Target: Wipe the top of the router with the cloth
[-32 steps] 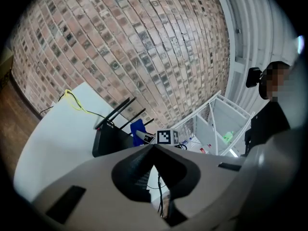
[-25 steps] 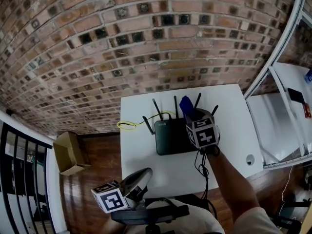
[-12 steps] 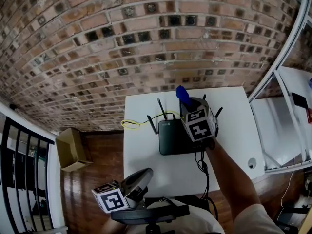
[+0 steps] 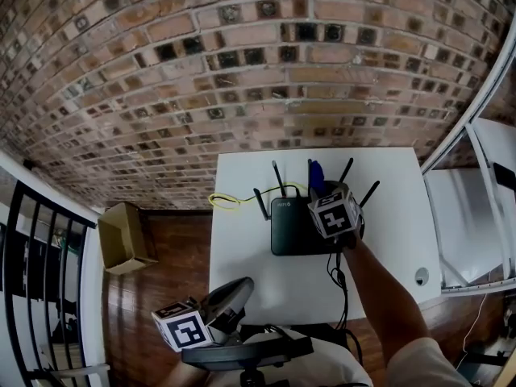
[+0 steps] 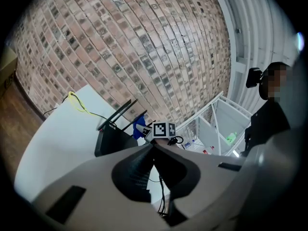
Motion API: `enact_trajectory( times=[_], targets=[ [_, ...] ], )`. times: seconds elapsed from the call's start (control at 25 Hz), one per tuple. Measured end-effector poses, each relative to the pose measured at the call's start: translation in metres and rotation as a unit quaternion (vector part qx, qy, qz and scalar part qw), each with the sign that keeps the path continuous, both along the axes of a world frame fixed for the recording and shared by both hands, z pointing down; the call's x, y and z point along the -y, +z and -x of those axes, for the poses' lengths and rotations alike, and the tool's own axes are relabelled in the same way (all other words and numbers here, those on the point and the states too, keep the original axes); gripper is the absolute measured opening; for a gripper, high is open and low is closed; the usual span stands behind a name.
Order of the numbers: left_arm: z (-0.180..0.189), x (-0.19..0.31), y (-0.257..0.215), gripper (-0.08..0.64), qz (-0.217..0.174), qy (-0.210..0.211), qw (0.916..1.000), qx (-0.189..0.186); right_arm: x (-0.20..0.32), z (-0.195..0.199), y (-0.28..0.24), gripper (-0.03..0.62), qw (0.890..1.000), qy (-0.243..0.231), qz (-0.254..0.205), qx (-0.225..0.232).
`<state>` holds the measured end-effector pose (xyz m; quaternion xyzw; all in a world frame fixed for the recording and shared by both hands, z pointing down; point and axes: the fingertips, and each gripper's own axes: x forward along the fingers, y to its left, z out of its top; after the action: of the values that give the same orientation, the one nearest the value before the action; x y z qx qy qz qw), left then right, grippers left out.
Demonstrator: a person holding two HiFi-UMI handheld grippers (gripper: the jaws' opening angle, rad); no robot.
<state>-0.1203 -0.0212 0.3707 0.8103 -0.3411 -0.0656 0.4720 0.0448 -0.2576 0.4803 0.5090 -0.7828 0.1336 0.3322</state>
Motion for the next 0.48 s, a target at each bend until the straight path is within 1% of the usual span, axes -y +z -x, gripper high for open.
enact_trajectory(
  times=[0.04, 0.24, 0.36, 0.48],
  targets=[
    [0.002, 0.0, 0.001, 0.018, 0.0, -0.001, 1.0, 0.006, 0.0, 0.0, 0.006, 0.104, 1.0, 0.001, 0.007, 0.0],
    [0.008, -0.003, -0.001, 0.018, -0.002, -0.018, 0.9998, -0.002, -0.005, -0.002, 0.039, 0.104, 0.999, 0.006, 0.047, -0.003],
    [0.016, -0.005, -0.002, 0.018, -0.003, -0.032, 0.9995, 0.008, -0.009, 0.0, 0.053, 0.104, 0.998, 0.003, 0.066, -0.003],
    [0.022, -0.007, -0.004, 0.018, -0.008, -0.042, 0.9991, 0.0, -0.013, 0.002, 0.064, 0.104, 0.996, 0.005, 0.084, -0.006]
  ],
)
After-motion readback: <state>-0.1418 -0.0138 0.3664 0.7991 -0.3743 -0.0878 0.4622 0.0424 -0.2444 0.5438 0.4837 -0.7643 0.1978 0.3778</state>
